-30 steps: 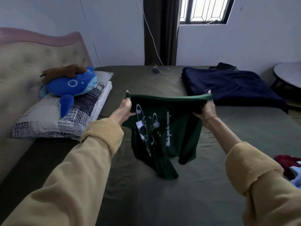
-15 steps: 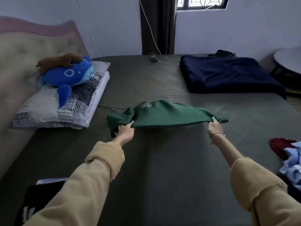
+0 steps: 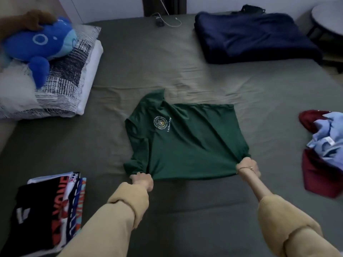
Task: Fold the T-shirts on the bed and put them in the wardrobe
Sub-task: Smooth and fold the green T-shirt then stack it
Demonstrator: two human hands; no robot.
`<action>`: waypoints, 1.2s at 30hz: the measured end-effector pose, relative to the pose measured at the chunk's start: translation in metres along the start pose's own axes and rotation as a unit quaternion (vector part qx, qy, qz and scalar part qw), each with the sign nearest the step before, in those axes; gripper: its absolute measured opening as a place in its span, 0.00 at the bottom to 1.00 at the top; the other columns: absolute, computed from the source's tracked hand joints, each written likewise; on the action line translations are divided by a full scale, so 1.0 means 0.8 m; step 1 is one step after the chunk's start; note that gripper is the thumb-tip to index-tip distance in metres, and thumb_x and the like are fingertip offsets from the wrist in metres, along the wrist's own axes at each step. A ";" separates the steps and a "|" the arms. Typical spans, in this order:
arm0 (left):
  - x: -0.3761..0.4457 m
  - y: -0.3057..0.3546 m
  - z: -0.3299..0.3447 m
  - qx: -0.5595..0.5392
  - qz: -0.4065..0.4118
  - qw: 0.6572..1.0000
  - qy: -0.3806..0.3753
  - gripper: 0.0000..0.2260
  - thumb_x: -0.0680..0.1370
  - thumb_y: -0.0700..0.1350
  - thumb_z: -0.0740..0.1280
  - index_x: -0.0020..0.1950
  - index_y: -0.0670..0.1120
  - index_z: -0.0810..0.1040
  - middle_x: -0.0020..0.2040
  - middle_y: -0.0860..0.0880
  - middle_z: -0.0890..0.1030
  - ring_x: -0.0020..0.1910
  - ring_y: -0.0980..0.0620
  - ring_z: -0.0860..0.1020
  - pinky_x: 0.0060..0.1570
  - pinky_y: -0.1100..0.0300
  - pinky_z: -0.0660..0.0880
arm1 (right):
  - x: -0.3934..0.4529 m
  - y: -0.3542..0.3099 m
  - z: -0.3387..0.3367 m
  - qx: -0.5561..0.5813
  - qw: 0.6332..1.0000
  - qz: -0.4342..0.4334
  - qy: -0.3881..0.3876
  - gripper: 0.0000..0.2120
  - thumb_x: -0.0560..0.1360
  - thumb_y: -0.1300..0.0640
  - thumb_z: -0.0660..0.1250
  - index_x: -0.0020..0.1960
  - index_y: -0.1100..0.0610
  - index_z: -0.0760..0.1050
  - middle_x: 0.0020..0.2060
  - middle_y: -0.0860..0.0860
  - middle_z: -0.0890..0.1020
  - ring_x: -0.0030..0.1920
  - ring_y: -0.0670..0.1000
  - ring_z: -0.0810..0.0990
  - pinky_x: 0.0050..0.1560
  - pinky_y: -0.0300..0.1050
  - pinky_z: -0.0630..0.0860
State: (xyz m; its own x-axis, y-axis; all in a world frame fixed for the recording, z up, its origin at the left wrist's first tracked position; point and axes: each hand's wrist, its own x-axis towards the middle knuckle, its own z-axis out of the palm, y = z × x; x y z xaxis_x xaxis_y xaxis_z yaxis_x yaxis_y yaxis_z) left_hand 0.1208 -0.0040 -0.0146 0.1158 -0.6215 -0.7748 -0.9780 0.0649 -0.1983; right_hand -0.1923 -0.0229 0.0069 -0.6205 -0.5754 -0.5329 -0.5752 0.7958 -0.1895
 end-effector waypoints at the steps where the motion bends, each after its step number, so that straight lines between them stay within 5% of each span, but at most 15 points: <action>1: 0.000 0.004 0.007 0.027 0.006 1.000 0.008 0.16 0.80 0.39 0.55 0.66 0.43 0.71 0.67 0.43 0.71 0.66 0.43 0.68 0.65 0.47 0.65 | -0.002 0.008 0.004 -0.009 1.000 -0.002 0.007 0.14 0.76 0.67 0.60 0.61 0.65 0.73 0.62 0.61 0.73 0.60 0.61 0.74 0.56 0.50 0.72; 6: 0.001 0.007 0.022 0.058 0.019 0.998 0.023 0.15 0.78 0.39 0.56 0.64 0.42 0.72 0.65 0.42 0.72 0.66 0.42 0.67 0.67 0.46 0.61 | -0.005 0.029 0.015 -0.009 1.000 0.001 -0.007 0.14 0.76 0.67 0.60 0.60 0.68 0.73 0.57 0.64 0.75 0.56 0.62 0.77 0.54 0.52 0.75; 9: 0.003 -0.003 0.011 -0.076 0.015 0.996 0.037 0.14 0.80 0.40 0.54 0.61 0.42 0.74 0.62 0.43 0.75 0.61 0.42 0.73 0.60 0.51 0.66 | -0.011 0.020 0.012 0.065 0.994 -0.002 -0.085 0.07 0.76 0.66 0.59 0.50 0.67 0.75 0.41 0.60 0.77 0.29 0.54 0.80 0.26 0.41 0.77; 11: 0.000 -0.006 -0.011 -0.200 0.016 0.977 0.072 0.15 0.81 0.42 0.54 0.64 0.42 0.73 0.65 0.42 0.74 0.62 0.41 0.73 0.57 0.54 0.69 | -0.016 0.004 0.011 0.176 0.973 -0.011 -0.147 0.03 0.75 0.67 0.63 0.46 0.64 0.75 0.44 0.58 0.78 0.23 0.51 0.78 0.16 0.37 0.71; 15: -0.011 -0.005 -0.072 -0.408 0.047 0.894 0.180 0.18 0.80 0.41 0.55 0.70 0.45 0.70 0.69 0.43 0.71 0.67 0.42 0.69 0.63 0.55 0.67 | -0.038 -0.048 -0.016 0.348 0.915 -0.122 -0.165 0.08 0.73 0.69 0.63 0.38 0.62 0.77 0.42 0.59 0.77 0.34 0.54 0.77 0.25 0.40 0.78; 17: -0.014 -0.009 -0.104 -0.447 0.105 0.857 0.235 0.17 0.80 0.41 0.58 0.67 0.41 0.73 0.66 0.43 0.72 0.68 0.42 0.68 0.65 0.56 0.64 | -0.046 -0.072 -0.040 0.302 0.927 -0.187 -0.124 0.09 0.71 0.66 0.62 0.35 0.61 0.79 0.38 0.59 0.79 0.33 0.55 0.79 0.33 0.46 0.82; 19: -0.018 -0.016 -0.128 -0.445 0.147 0.851 0.236 0.15 0.79 0.44 0.60 0.64 0.40 0.77 0.66 0.46 0.73 0.68 0.46 0.68 0.65 0.57 0.63 | -0.056 -0.089 -0.068 0.141 0.956 -0.225 -0.122 0.07 0.69 0.61 0.64 0.38 0.62 0.80 0.32 0.60 0.82 0.32 0.57 0.81 0.35 0.46 0.81; 21: -0.026 -0.023 -0.147 -0.426 0.165 0.872 0.174 0.12 0.78 0.46 0.62 0.54 0.43 0.81 0.60 0.47 0.77 0.60 0.48 0.73 0.58 0.59 0.66 | -0.067 -0.098 -0.089 -0.047 0.954 -0.196 -0.221 0.10 0.72 0.58 0.61 0.44 0.65 0.76 0.26 0.57 0.81 0.27 0.53 0.80 0.26 0.37 0.74; 24: -0.037 -0.027 -0.160 -0.362 0.156 0.918 0.036 0.07 0.71 0.50 0.64 0.43 0.47 0.77 0.51 0.46 0.76 0.48 0.47 0.73 0.46 0.57 0.68 | -0.080 -0.100 -0.100 -0.190 0.881 -0.130 -0.412 0.13 0.77 0.58 0.52 0.43 0.64 0.71 0.23 0.53 0.80 0.22 0.47 0.79 0.25 0.32 0.71; 26: -0.046 -0.024 -0.159 -0.371 0.120 0.918 -0.076 0.10 0.70 0.48 0.65 0.49 0.46 0.76 0.52 0.45 0.77 0.48 0.46 0.75 0.46 0.57 0.72 | -0.080 -0.096 -0.097 -0.184 0.852 -0.109 -0.477 0.12 0.76 0.58 0.51 0.36 0.61 0.66 0.22 0.52 0.76 0.20 0.47 0.74 0.23 0.33 0.70; 30: -0.046 -0.016 -0.155 -0.440 0.059 0.866 -0.228 0.30 0.58 0.47 0.71 0.59 0.38 0.79 0.57 0.40 0.81 0.59 0.41 0.78 0.63 0.51 0.74 | -0.071 -0.101 -0.092 -0.110 0.854 -0.119 -0.494 0.12 0.75 0.60 0.54 0.33 0.58 0.65 0.20 0.52 0.69 0.20 0.48 0.68 0.23 0.33 0.68; 33: -0.044 -0.005 -0.175 -0.458 0.097 0.871 -0.150 0.16 0.65 0.45 0.69 0.49 0.39 0.79 0.47 0.40 0.81 0.46 0.42 0.79 0.48 0.57 0.76 | -0.067 -0.120 -0.095 -0.141 0.881 -0.160 -0.423 0.16 0.80 0.55 0.53 0.37 0.60 0.70 0.19 0.49 0.76 0.19 0.46 0.74 0.21 0.33 0.70; 36: -0.029 0.000 -0.210 -0.458 0.132 0.876 0.080 0.07 0.77 0.43 0.63 0.42 0.40 0.76 0.41 0.42 0.79 0.38 0.45 0.76 0.36 0.61 0.69 | -0.040 -0.143 -0.098 -0.009 0.943 -0.199 -0.266 0.18 0.80 0.54 0.56 0.36 0.62 0.72 0.18 0.49 0.77 0.20 0.44 0.76 0.18 0.31 0.66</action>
State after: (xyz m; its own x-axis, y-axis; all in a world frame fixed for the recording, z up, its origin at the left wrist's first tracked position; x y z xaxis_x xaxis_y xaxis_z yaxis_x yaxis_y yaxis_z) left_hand 0.0889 -0.1206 0.1038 -0.0904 -0.7852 -0.6126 -0.7047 -0.3842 0.5964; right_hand -0.1485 -0.1101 0.1102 -0.0008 -0.6479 -0.7617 -0.7180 0.5305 -0.4505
